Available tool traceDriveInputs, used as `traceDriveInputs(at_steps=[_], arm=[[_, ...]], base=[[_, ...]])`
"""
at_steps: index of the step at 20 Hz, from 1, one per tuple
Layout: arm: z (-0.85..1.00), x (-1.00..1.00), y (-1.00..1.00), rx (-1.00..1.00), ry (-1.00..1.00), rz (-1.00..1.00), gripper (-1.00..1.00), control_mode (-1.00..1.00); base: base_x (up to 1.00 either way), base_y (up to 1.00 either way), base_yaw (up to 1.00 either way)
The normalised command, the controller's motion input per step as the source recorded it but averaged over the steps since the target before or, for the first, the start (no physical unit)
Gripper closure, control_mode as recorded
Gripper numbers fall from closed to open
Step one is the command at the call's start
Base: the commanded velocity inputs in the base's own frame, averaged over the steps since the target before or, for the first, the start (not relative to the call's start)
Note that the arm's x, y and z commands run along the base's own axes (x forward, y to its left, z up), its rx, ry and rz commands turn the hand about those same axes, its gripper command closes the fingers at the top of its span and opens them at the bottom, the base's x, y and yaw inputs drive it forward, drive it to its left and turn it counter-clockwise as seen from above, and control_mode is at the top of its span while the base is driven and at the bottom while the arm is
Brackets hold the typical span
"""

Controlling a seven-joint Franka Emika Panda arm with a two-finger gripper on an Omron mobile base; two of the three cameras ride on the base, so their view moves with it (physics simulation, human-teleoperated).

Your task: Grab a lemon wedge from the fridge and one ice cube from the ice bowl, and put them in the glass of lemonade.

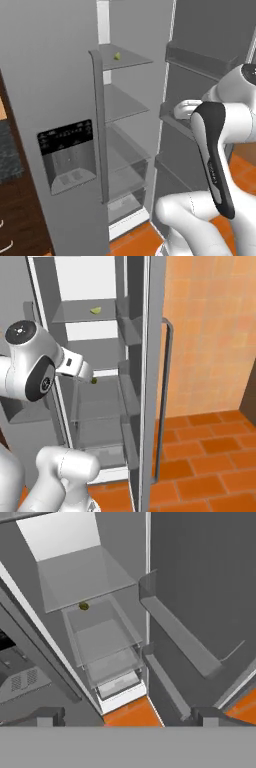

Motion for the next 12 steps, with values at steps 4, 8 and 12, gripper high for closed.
traceDriveInputs(at_steps=[4,8,12], arm=[[0.00,0.00,0.00,0.00,0.00,0.00,-1.00,1.00],[0.00,0.00,0.00,0.00,0.00,0.00,-1.00,1.00],[0.00,0.00,0.00,0.00,0.00,0.00,-1.00,1.00]], base=[[0.59,0.33,-0.15],[0.53,0.54,-0.13],[0.31,0.03,0.04]])
